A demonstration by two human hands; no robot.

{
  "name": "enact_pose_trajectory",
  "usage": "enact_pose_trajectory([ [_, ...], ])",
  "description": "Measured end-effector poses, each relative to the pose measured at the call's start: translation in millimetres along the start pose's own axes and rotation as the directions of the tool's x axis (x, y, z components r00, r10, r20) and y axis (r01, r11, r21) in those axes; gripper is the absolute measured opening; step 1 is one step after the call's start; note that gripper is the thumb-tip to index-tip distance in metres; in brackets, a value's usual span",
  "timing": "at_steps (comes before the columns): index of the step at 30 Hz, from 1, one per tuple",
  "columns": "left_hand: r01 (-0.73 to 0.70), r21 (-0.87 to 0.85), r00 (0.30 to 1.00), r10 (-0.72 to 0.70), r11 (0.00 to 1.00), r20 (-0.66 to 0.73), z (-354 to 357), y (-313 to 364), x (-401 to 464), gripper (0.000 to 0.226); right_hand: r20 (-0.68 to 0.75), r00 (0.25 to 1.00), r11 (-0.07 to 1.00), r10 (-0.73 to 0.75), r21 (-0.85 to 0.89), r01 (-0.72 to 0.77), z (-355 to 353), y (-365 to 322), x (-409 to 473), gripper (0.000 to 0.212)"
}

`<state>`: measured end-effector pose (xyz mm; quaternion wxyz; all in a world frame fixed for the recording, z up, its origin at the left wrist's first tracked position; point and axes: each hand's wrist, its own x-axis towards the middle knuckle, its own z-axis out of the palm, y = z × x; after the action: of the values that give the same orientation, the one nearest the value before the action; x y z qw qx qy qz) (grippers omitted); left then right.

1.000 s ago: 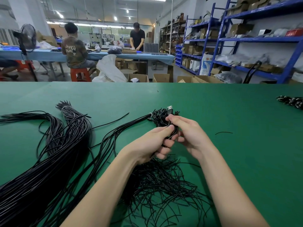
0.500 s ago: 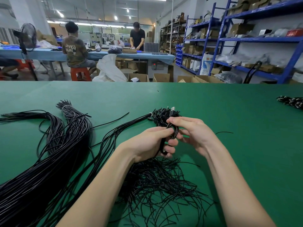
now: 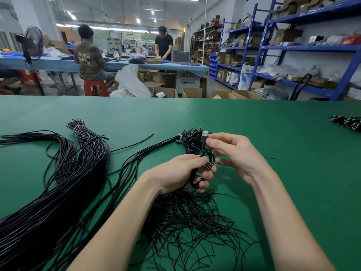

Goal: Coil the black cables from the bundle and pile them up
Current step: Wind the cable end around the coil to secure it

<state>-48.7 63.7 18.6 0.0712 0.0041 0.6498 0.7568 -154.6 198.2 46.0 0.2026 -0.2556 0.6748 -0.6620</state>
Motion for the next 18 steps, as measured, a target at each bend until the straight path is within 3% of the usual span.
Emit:
enact_pose_trajectory([
  [7, -0.042, 0.077, 0.999, 0.044, 0.996, -0.032, -1, 5, -2, 0.031, -0.041, 0.999, 1.000, 0.023, 0.000, -0.023, 10, 7, 2, 0.007],
  [10, -0.029, 0.001, 0.999, 0.029, 1.000, -0.027, 1, 3, -1, 0.027, -0.031, 0.998, 0.998, 0.059, -0.030, -0.060, 9, 8, 3, 0.004],
  [13, -0.009, -0.052, 0.999, 0.007, 0.999, -0.048, 3, 1, 0, 0.022, 0.041, 0.998, 0.997, 0.039, -0.070, -0.036, 8, 8, 2, 0.017],
  [18, 0.036, 0.120, 0.985, -0.015, 0.992, -0.170, 5, 0, 5, 0.027, 0.022, 0.997, 0.979, -0.070, -0.188, 0.073, 15, 11, 3, 0.014],
])
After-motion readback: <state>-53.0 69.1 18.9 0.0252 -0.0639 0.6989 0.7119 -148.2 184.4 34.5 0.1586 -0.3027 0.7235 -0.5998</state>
